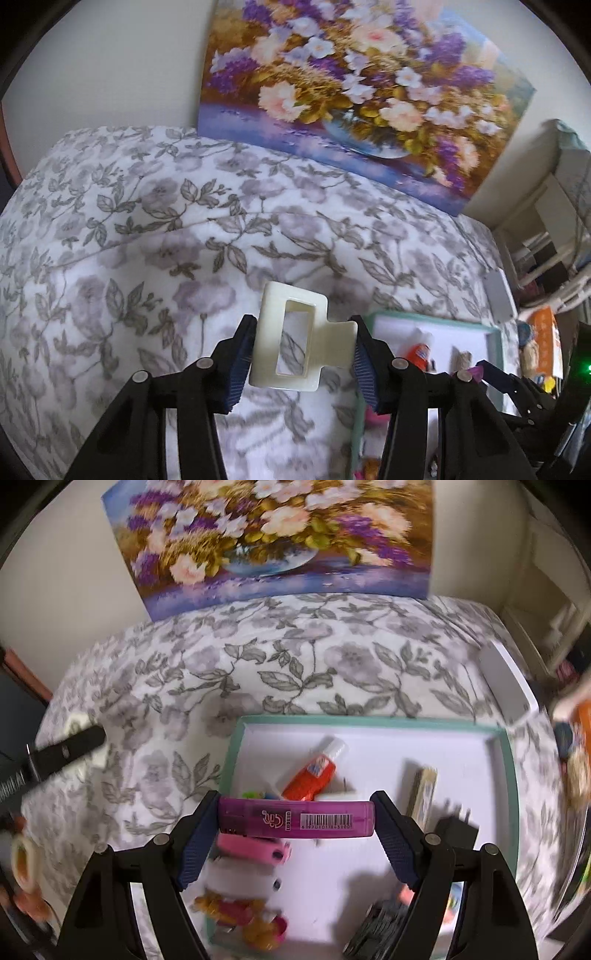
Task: Organize rigid objects
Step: 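Carry the lighter into the tray and open the right tool while the left tool carries the clip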
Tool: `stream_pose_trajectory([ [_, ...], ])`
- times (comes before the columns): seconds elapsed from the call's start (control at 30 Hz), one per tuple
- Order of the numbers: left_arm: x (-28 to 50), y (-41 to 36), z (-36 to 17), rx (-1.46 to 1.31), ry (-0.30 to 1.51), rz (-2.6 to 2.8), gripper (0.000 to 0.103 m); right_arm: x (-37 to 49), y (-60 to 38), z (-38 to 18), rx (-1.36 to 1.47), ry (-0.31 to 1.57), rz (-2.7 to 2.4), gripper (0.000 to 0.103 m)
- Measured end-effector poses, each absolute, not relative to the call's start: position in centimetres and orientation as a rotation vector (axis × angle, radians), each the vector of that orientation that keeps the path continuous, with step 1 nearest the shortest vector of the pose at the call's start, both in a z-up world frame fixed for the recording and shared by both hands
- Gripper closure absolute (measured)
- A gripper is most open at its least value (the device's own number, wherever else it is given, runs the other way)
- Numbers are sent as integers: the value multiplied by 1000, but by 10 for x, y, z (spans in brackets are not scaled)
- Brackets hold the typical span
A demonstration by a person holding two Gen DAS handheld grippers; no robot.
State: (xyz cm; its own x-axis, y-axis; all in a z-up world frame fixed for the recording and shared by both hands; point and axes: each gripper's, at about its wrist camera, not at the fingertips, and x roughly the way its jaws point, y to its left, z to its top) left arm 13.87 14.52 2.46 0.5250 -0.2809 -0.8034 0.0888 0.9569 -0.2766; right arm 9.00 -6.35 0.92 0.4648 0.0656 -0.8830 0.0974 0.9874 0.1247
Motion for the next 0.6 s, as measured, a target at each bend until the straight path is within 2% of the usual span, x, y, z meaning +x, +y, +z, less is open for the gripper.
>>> stream_pose_trajectory([
  [0.33,81,126,24,-183,1001,-285,50,48,-78,13,199,1072,-118,21],
  [0.6,49,68,15,-43,1032,-378,50,37,-129,-17,204,1164,-252,21],
])
